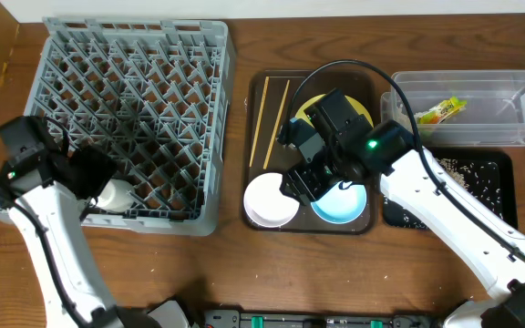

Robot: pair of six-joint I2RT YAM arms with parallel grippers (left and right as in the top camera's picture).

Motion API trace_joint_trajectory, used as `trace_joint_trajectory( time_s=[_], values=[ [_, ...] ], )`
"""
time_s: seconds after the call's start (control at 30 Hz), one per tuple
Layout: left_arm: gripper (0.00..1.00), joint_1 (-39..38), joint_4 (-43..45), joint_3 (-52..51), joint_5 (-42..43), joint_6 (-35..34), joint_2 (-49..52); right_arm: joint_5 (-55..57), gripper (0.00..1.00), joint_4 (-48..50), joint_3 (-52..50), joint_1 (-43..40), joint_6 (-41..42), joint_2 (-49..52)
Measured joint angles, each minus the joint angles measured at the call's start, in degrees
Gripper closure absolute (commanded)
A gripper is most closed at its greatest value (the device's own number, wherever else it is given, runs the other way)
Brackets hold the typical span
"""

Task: Sort waste into correct bins and load items into the dishwasher

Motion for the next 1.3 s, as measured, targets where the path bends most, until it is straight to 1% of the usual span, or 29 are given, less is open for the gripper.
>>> trace_joint_trajectory(
  time_s=[0.13, 0.2, 0.27, 0.33, 0.37, 0.4, 0.43, 0.53, 0.63, 1.0, 1.13, 1.23, 1.3],
  values=[
    [0.19, -4.3, -0.6, 0.5, 8.3, 6.8, -4.7, 2.4, 0.41, 1.7, 0.0, -0.6, 2.5, 0.0],
    [0.19, -8.8, -1.0, 0.5, 11.3, 10.8, -7.9, 3.1, 0.4, 3.1, 0.0, -2.2, 4.1, -0.6],
    [0.13, -14.6, -1.2, 0.5, 13.4, 14.8, -11.6, 3.9, 0.38, 4.6, 0.0, -4.5, 5.3, -2.3],
    [0.0, -20.0, -1.3, 0.5, 14.2, 17.6, -15.4, 4.9, 0.35, 6.0, -0.1, -7.2, 5.8, -5.2],
    [0.0, -22.4, -1.3, 0.5, 13.9, 18.7, -17.1, 5.6, 0.29, 6.3, -0.1, -8.2, 5.9, -6.7],
    [0.01, -25.1, -1.5, 0.6, 12.9, 19.3, -19.1, 6.6, 0.16, 6.6, -0.1, -9.7, 6.0, -9.0],
    [0.01, -27.4, -1.8, 0.7, 12.0, 20.1, -20.5, 7.5, 0.01, 6.7, -0.1, -10.8, 6.0, -11.0],
    [0.01, -32.5, -2.6, 0.8, 8.9, 21.4, -23.4, 9.4, 0.01, 6.7, 0.0, -12.7, 6.7, -16.3],
    [0.02, -34.8, -2.8, 0.8, 7.2, 22.1, -24.3, 10.1, 0.01, 6.7, 0.0, -12.7, 6.8, -19.5],
    [0.02, -35.3, -2.8, 0.8, 5.1, 22.3, -23.5, 10.6, 0.01, 6.4, 0.0, -12.7, 6.8, -19.6],
    [0.02, -35.3, -2.8, 0.8, 5.1, 22.4, -23.5, 11.3, 0.01, 3.9, 0.0, -12.7, 6.7, -19.5],
    [0.02, -35.3, -2.8, 0.8, 5.1, 22.4, -23.5, 13.4, 0.01, 4.1, 0.0, -12.7, 5.4, -19.6],
    [0.02, -35.3, -2.8, 0.8, 5.1, 22.4, -23.5, 15.5, 0.01, 6.1, -1.0, -12.7, 3.7, -20.6]
  ],
)
